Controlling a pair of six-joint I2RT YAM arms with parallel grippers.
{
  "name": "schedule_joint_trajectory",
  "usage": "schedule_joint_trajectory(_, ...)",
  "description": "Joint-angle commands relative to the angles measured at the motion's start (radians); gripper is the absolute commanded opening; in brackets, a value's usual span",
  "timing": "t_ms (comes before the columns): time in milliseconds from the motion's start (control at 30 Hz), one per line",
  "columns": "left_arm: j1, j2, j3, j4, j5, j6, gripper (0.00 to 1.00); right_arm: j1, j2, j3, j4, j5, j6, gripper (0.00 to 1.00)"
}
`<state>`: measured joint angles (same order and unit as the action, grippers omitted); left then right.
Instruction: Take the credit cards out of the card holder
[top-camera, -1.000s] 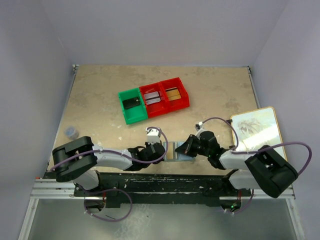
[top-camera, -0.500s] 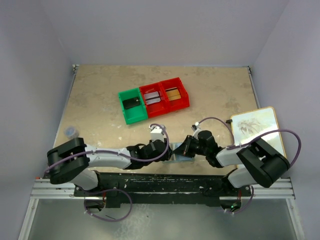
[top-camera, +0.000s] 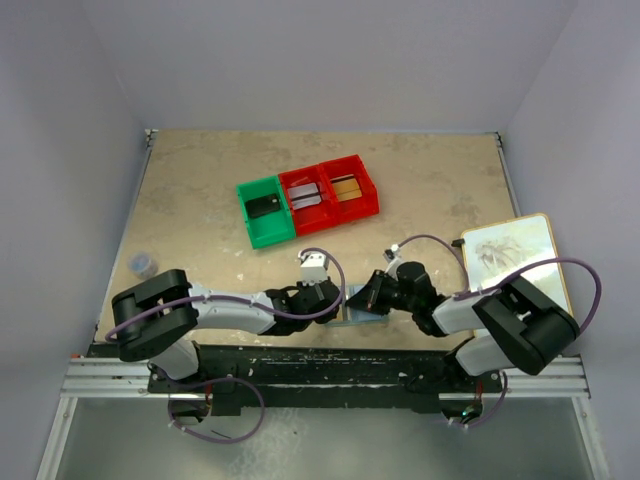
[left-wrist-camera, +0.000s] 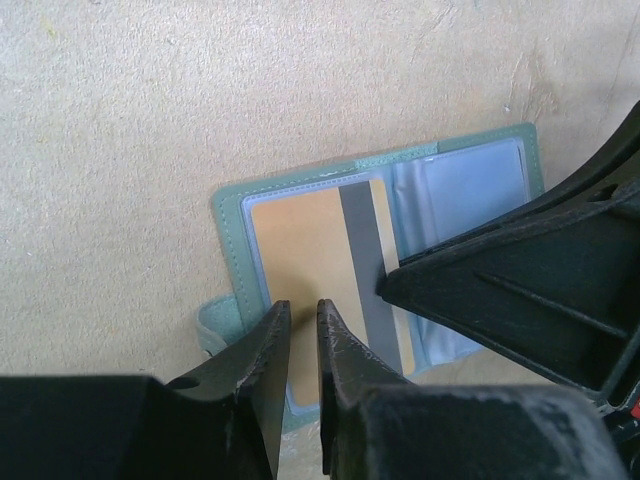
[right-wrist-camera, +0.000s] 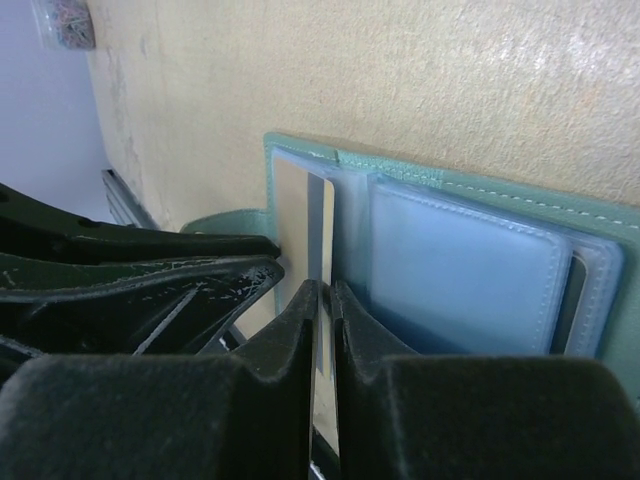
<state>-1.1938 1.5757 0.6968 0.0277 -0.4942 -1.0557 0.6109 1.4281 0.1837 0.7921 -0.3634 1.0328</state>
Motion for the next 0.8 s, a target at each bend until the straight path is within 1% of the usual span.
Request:
schedule_joint_trajectory(0, -0.003, 0.013, -0.001, -0.006, 0.003, 0.002, 0.13, 0.000, -0.003, -0.014, 0.117, -0.037, 0.029, 0.14)
schedule_joint_trajectory(100, -0.003, 0.022, -0.003, -0.003, 0.011, -0.006, 0.11, 0.001, -0.011, -0.017, 0.100, -0.057, 0.045, 0.15)
schedule_joint_trajectory(267, -0.003, 0.009, 0.000, -0.035, -0.007, -0.006, 0.09, 0.001, -0.032, -0.006, 0.056, -0.043, 0.042, 0.16)
schedule_joint_trajectory(367, -0.003, 0.002, -0.005, -0.031, -0.005, -0.006, 0.09, 0.000, -0.041, -0.009, 0.052, -0.036, 0.049, 0.10)
schedule_joint_trajectory(433, -0.003, 0.002, -0.006, -0.031, -0.003, -0.004, 0.08, 0.000, -0.050, -0.011, 0.049, -0.033, 0.048, 0.00)
schedule_joint_trajectory(767, -0.003, 0.041, 0.013, -0.049, -0.009, 0.008, 0.01, -0.001, -0.110, -0.031, 0.010, 0.003, 0.061, 0.00)
